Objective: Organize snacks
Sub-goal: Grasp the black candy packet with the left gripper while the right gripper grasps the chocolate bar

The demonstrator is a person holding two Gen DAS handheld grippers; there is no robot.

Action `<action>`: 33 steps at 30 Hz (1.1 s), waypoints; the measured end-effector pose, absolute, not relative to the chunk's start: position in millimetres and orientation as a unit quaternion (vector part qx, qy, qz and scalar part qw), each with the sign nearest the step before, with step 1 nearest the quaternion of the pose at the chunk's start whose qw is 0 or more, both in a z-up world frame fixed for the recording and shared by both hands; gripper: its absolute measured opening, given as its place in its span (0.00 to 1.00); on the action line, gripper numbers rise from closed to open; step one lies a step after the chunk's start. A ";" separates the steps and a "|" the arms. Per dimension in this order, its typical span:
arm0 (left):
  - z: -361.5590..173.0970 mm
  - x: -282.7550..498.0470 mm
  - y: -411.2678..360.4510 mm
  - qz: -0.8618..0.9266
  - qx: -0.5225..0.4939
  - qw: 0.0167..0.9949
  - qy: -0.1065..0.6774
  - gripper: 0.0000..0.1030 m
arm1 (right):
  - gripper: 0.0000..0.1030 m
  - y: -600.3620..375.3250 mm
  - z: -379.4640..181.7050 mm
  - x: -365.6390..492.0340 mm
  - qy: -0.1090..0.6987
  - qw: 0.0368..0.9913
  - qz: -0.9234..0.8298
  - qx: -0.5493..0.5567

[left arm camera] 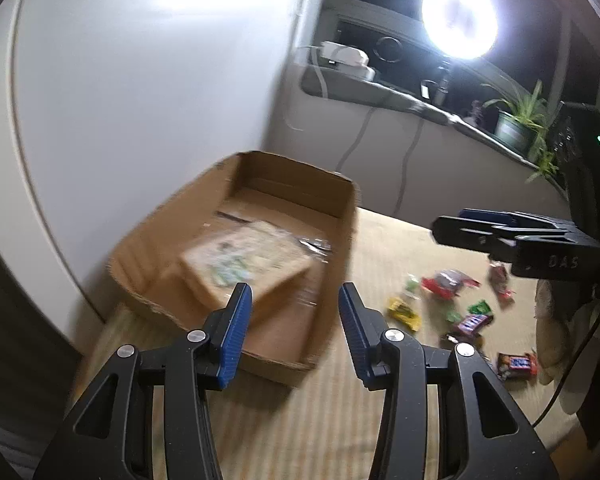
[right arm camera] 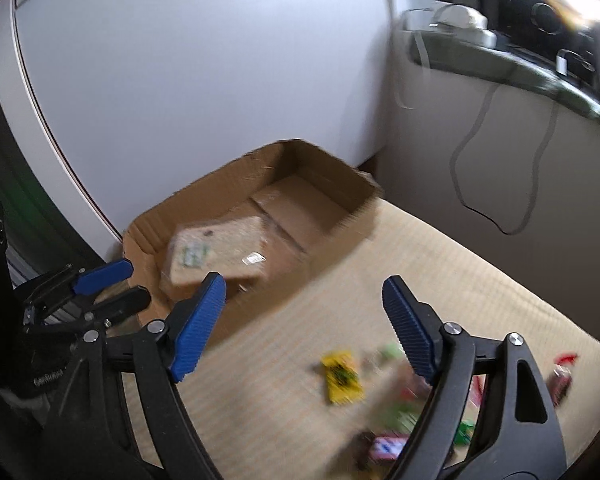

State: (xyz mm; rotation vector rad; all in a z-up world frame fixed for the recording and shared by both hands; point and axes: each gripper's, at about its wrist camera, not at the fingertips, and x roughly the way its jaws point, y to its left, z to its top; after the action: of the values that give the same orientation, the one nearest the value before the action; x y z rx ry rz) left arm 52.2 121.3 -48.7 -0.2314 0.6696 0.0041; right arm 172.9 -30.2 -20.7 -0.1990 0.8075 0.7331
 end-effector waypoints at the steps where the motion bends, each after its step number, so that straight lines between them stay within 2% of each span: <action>1: -48.8 51.5 117.1 -0.003 -0.113 0.938 0.328 0.43 | 0.81 -42.7 -18.7 170.2 0.382 0.854 0.343 -0.089; 10: -51.0 58.2 68.9 -0.062 -0.103 0.933 0.340 0.43 | 0.81 -139.1 -18.0 146.5 0.379 0.877 0.290 -0.059; 23: -69.8 58.3 0.6 -0.154 -0.097 0.907 0.380 0.43 | 0.80 -228.2 -64.7 103.0 0.432 0.866 0.247 -0.048; 30: -92.7 56.6 -40.4 -0.194 -0.089 0.882 0.419 0.43 | 0.63 -227.4 -83.9 86.4 0.453 0.842 0.282 -0.074; 33: -98.0 58.1 -50.6 -0.199 -0.085 0.877 0.429 0.43 | 0.61 -222.2 -89.5 83.2 0.457 0.835 0.291 -0.093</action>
State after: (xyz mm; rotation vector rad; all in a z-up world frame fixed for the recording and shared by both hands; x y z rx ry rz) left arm 58.1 -50.6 -98.0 -0.1774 0.8946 -0.4160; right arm 83.2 -222.2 -89.5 -0.1978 0.9679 0.6162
